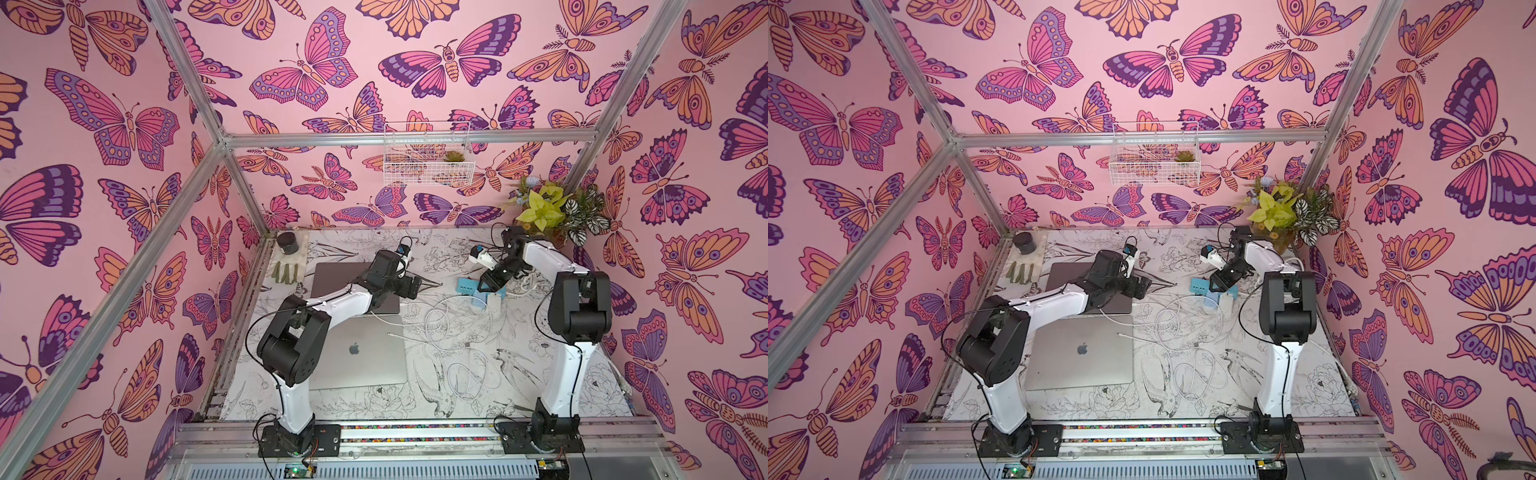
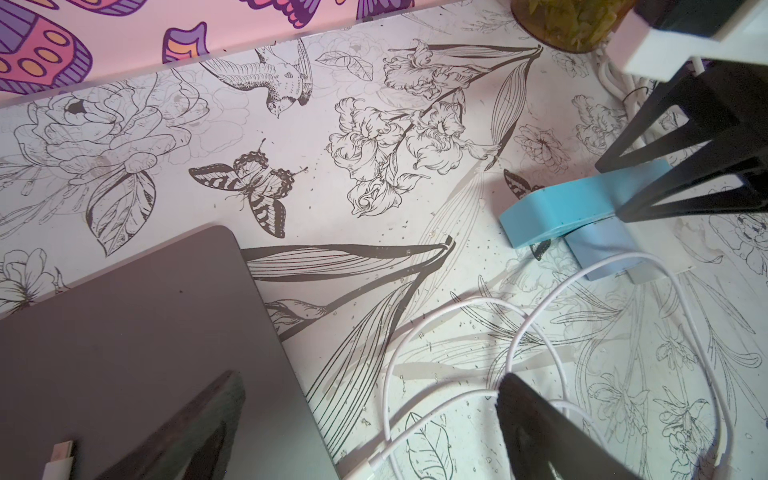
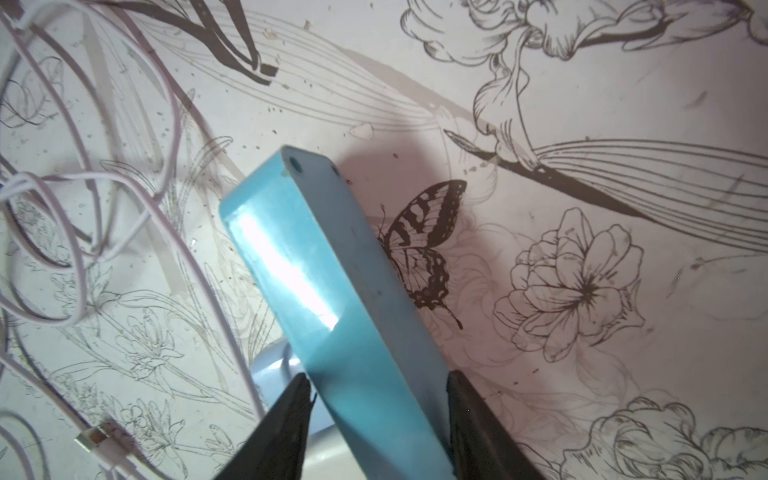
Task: Unplug the laptop charger
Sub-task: Adjust the socket at the center of the board.
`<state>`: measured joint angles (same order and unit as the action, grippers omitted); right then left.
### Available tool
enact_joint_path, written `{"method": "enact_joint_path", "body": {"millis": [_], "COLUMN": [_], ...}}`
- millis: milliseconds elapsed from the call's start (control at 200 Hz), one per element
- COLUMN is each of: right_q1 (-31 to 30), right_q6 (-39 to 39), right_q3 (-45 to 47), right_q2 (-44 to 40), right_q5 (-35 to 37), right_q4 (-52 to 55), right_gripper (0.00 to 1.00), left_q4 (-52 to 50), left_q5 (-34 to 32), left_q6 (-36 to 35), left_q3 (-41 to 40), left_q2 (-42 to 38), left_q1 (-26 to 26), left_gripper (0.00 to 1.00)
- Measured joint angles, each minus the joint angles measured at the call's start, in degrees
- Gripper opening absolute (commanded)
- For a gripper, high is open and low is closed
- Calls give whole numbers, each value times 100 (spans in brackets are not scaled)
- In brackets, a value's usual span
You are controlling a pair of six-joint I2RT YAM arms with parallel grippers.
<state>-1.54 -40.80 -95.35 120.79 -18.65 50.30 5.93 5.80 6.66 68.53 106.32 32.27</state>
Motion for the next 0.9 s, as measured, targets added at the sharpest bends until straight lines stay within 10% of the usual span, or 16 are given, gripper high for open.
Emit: {"method": "enact_joint_path", "body": {"millis": [406, 901], "right_q1": [15, 721], "right_q6": [-468, -422], "right_q3": [-822, -2809], "right_q2": [501, 1473], "right_q5": [101, -1405], "right_q4": [433, 1768], "right_gripper": [3, 0], "left_q4": [0, 0], "left_q5": [26, 229], "left_q6": [4, 94], "left_q3": [0, 0], "left_q2": [0, 0], "left_q1": [0, -37], "left_gripper": [99, 99]}}
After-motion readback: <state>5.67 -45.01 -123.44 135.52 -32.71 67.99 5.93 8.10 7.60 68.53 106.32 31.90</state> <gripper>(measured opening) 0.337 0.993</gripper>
